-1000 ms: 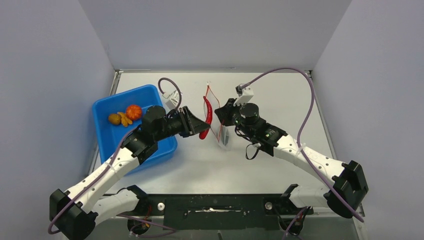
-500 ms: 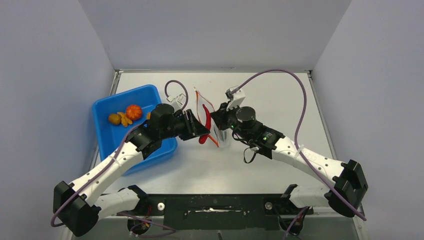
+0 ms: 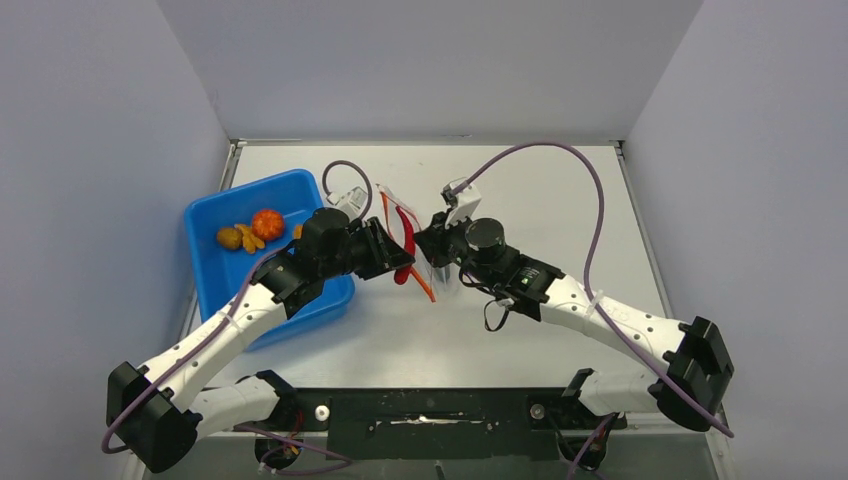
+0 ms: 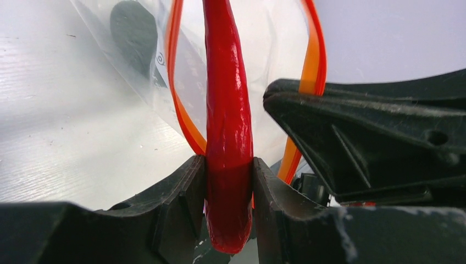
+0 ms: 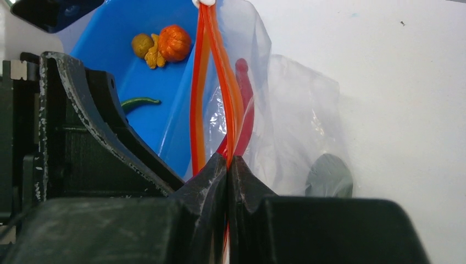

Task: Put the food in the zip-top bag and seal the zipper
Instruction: Place the fake vegetable in the zipper food storage bag.

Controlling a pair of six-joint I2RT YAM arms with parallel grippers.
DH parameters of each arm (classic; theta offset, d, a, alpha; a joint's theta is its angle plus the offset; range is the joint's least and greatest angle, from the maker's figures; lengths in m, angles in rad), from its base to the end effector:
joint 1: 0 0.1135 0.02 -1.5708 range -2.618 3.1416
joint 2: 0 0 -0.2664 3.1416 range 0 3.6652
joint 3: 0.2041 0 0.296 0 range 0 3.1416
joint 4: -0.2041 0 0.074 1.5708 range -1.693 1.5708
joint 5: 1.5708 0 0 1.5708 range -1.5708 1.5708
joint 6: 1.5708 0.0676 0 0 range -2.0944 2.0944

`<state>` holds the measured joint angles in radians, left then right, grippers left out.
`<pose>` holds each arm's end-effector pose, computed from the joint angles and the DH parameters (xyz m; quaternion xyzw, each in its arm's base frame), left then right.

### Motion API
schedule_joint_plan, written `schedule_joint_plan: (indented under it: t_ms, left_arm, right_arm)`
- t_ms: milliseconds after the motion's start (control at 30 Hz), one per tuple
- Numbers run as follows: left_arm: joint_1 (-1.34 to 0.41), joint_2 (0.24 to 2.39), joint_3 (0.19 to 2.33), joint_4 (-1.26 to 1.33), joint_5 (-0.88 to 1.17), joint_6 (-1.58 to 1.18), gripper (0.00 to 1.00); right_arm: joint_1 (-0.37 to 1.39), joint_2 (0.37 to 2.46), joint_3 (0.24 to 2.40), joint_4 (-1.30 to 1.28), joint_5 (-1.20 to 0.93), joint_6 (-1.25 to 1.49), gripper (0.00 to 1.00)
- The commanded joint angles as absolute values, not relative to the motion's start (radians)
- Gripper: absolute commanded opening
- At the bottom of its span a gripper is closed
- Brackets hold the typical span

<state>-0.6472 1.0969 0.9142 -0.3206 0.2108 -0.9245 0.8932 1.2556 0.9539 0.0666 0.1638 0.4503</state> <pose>0.2444 -0.2025 0.2893 -0.0653 0.8553 -0.4219 0.2935 0.2398 0.2804 0.3052 -0.1224 0.7745 0.3339 0.5231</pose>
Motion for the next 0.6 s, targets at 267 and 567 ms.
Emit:
schedule_joint_plan:
  t_ms: [267, 567]
  left_arm:
    - [-0.650, 1.090, 0.925, -0.198, 0.163, -0.973, 0.43]
    - [-0.649, 1.071, 0.911, -0.212, 0.126, -0.944, 0.51]
  right_arm:
    - [0.921, 1.279, 1.000, 0.105, 0.163, 0.479, 0.00]
    - [0.922, 1.267, 1.000, 0.080, 0.206, 0.496, 0.00]
